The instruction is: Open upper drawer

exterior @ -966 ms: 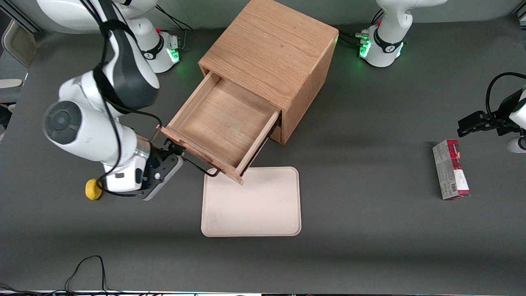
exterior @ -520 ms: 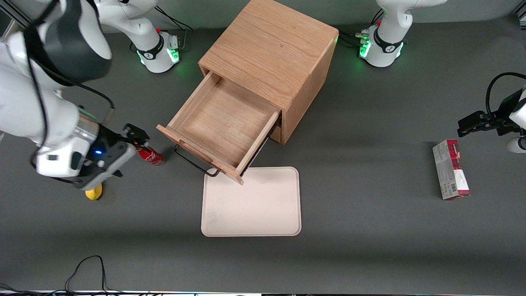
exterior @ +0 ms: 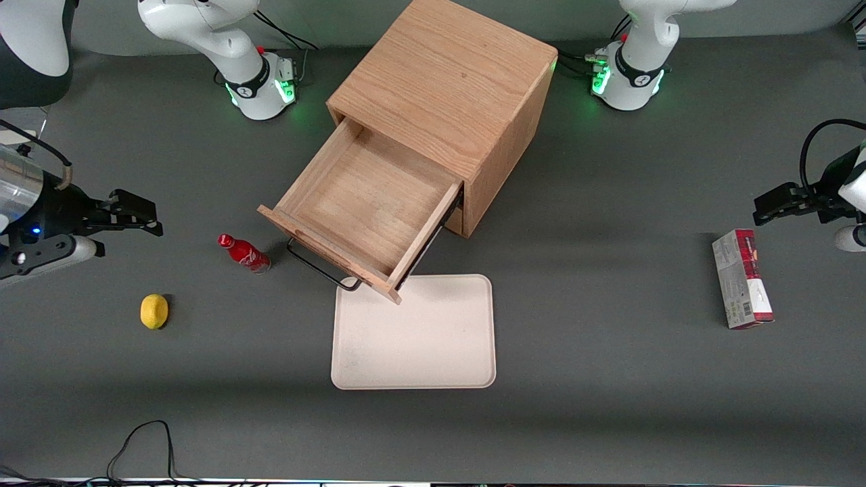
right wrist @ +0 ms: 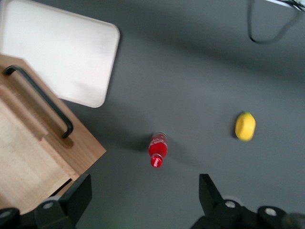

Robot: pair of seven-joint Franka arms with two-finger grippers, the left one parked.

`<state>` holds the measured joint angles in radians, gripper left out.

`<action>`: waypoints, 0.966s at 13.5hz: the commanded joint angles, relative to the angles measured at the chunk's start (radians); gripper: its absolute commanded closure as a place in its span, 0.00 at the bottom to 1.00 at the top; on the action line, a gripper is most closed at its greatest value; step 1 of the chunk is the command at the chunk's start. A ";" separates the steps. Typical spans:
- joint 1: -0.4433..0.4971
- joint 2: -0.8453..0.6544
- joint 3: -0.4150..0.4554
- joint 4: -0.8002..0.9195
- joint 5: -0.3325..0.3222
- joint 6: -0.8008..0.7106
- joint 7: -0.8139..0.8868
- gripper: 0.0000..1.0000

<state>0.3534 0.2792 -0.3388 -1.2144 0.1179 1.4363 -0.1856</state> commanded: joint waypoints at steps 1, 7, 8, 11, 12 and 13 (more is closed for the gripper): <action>0.010 -0.038 -0.009 -0.017 -0.041 -0.027 0.072 0.00; -0.259 -0.199 0.200 -0.216 -0.069 0.113 0.149 0.00; -0.290 -0.225 0.227 -0.262 -0.073 0.148 0.149 0.00; -0.338 -0.249 0.276 -0.303 -0.078 0.179 0.149 0.00; -0.355 -0.247 0.293 -0.304 -0.081 0.181 0.149 0.00; -0.352 -0.238 0.293 -0.303 -0.102 0.182 0.149 0.00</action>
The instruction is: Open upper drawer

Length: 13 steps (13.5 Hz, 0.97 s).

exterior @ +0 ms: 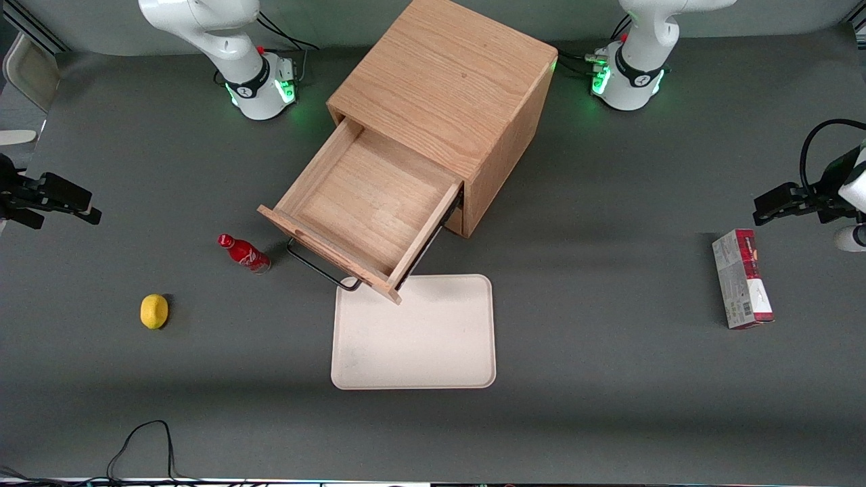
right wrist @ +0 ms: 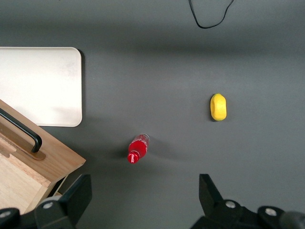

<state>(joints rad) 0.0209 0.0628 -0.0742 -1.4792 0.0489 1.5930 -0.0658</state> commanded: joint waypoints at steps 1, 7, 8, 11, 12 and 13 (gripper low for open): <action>-0.016 -0.012 0.028 -0.032 -0.047 0.025 0.027 0.00; -0.015 -0.005 0.024 -0.036 -0.064 0.008 0.023 0.00; -0.015 -0.005 0.024 -0.039 -0.064 0.002 0.020 0.00; -0.012 0.002 0.022 -0.039 -0.064 -0.002 0.021 0.00; -0.007 0.002 0.022 -0.038 -0.064 -0.002 0.021 0.00; 0.020 0.002 0.004 -0.038 -0.066 -0.002 0.023 0.00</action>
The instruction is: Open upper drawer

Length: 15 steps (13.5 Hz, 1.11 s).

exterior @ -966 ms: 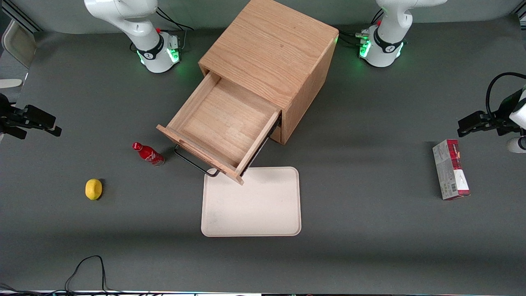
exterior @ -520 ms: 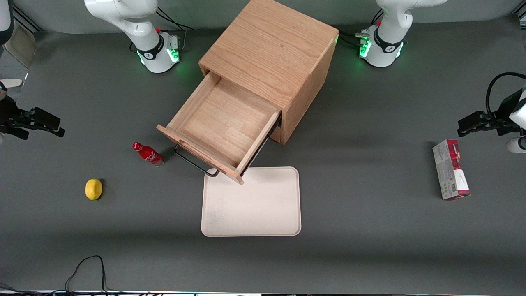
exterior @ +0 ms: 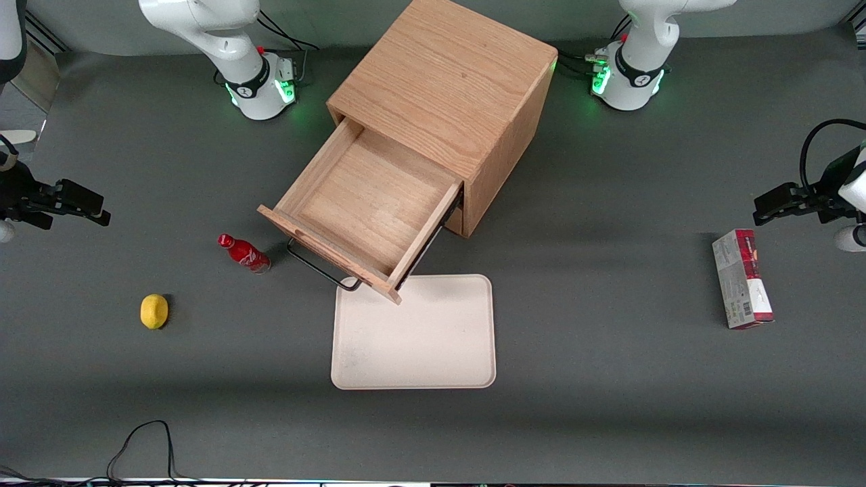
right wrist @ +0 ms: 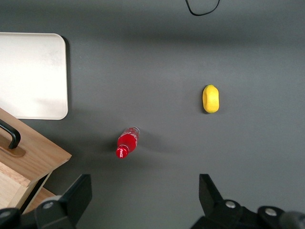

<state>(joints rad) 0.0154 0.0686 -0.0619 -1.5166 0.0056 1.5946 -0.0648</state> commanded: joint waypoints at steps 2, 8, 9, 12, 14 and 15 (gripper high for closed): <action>0.051 -0.003 -0.044 0.001 -0.027 -0.002 0.019 0.00; 0.051 0.006 -0.044 0.010 -0.029 0.002 0.019 0.00; 0.051 0.007 -0.044 0.016 -0.029 0.002 0.019 0.00; 0.037 0.014 -0.041 0.027 -0.029 0.004 0.017 0.00; 0.037 0.013 -0.041 0.027 -0.029 0.002 0.017 0.00; 0.044 0.014 -0.041 0.027 -0.029 0.002 0.019 0.00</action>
